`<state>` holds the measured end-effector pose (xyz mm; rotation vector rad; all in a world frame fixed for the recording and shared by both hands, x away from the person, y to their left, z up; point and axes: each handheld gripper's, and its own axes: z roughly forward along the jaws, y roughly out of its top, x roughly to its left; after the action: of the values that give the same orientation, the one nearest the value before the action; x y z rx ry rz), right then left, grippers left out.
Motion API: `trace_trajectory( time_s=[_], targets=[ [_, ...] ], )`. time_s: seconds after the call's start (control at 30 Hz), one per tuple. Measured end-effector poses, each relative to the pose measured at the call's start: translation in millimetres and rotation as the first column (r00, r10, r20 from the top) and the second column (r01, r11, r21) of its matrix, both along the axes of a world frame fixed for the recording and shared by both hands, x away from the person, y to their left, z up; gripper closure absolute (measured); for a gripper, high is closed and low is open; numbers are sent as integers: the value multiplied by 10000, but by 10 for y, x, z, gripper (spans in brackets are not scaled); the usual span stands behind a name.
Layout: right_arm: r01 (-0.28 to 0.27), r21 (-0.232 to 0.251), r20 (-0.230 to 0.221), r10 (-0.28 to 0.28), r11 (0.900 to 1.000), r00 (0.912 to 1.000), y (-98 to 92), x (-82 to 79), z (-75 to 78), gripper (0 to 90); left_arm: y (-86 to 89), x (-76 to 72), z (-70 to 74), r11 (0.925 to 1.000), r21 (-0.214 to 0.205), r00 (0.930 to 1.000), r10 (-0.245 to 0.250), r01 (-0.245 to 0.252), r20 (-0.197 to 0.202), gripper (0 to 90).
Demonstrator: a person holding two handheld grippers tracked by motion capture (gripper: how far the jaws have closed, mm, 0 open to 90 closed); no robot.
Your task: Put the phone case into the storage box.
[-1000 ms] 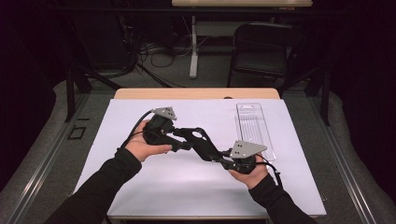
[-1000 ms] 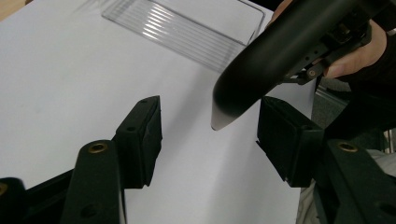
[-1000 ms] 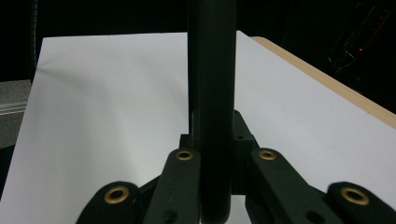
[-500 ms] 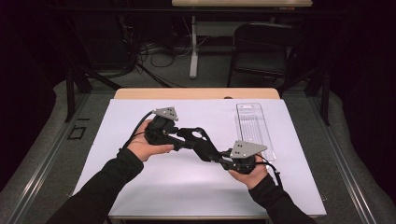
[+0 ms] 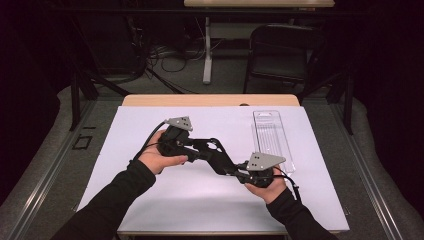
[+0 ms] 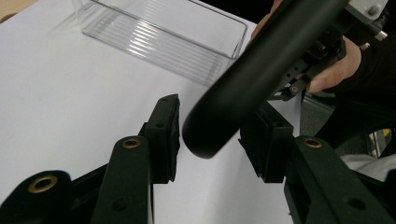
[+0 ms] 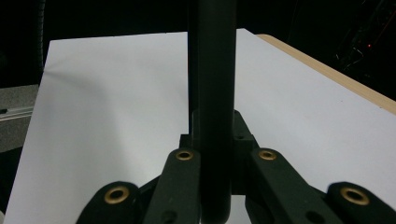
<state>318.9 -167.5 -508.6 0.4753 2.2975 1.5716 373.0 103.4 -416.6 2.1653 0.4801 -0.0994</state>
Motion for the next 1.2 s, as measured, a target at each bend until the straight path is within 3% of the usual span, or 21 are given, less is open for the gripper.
trace_trajectory(
  time_s=[0.3,0.83,1.2],
  targets=[
    [-63,173,-119,65,9998,9999,-7,5,-3,863,21,29,-34,9980,-583,9997,-245,241,-69,614],
    [-124,257,-190,129,9996,9997,-7,5,-12,863,36,25,-34,9948,-929,9991,-427,424,-3,668],
    [-141,271,-240,148,9995,9996,-7,11,-16,863,55,21,-39,9939,-942,9983,-574,579,87,710]
  ],
)
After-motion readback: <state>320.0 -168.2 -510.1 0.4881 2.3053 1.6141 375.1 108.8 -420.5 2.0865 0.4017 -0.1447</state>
